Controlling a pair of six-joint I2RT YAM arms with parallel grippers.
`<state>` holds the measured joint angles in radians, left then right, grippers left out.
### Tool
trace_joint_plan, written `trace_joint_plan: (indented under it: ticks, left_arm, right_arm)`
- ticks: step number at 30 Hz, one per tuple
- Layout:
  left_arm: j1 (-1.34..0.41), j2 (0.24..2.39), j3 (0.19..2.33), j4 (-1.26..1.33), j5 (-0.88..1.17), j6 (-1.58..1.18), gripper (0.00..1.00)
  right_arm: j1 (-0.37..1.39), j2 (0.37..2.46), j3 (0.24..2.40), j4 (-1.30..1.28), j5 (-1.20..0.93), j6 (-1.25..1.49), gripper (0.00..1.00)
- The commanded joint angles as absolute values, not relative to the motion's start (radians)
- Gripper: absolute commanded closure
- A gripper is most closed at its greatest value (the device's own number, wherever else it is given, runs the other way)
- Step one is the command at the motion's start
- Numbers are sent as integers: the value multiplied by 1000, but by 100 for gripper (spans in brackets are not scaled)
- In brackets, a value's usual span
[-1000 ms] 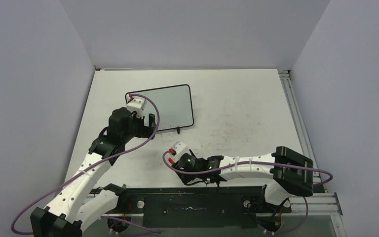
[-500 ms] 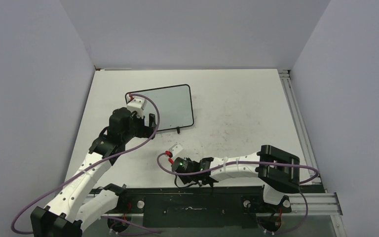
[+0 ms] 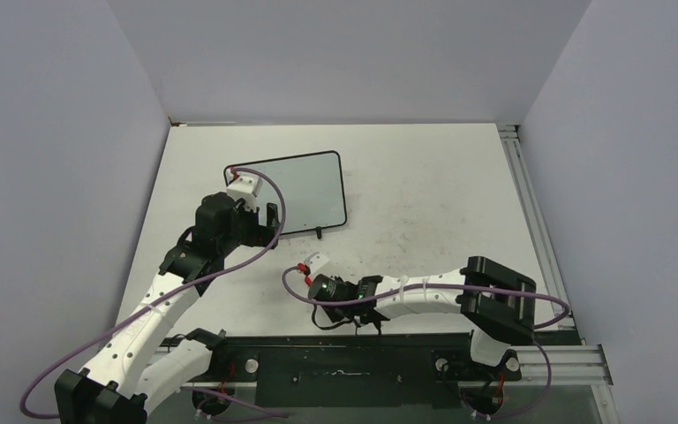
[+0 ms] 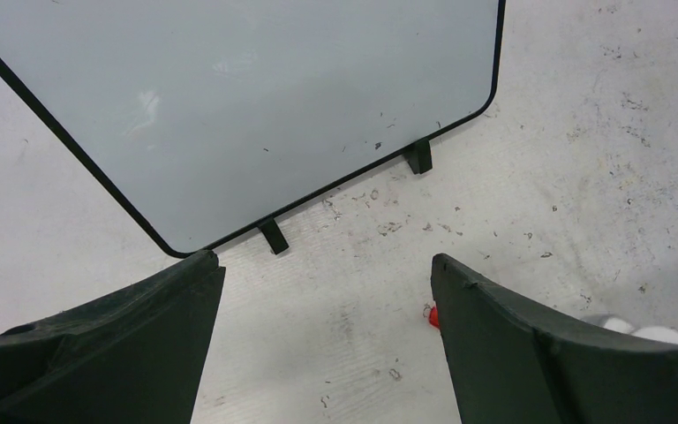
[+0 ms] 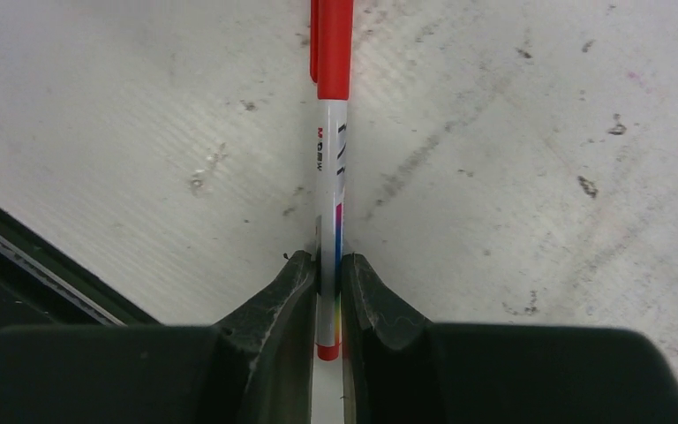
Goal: Write a sentence on the whiteboard
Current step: Open the whiteboard marker at the center of the board.
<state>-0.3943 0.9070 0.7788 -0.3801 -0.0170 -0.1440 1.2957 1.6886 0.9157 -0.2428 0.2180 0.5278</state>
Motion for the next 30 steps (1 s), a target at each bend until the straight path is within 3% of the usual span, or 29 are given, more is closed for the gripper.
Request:
trace_joint_plan:
  ticks: [1,10,16,25,30]
  left_arm:
    - [-405,891,784,-334,0,-132,14]
    - [-452,842,737,-268,208,-67,16]
    - [-634,773,676,-240,277,51,18]
    - [-917,725,581,-242,214,188,17]
    - [-1047,730,574,-267,103,232,17]
  right_arm:
    - [1212,1590,895,-271,203,475,95]
    - [984,1398,852,-315,-156,380,95]
    - [834,1351,896,-455,-454,309,95]
    - [807,1303,964,-589,-782,300,95]
    - [823,1301,997,-678,-816,268,95]
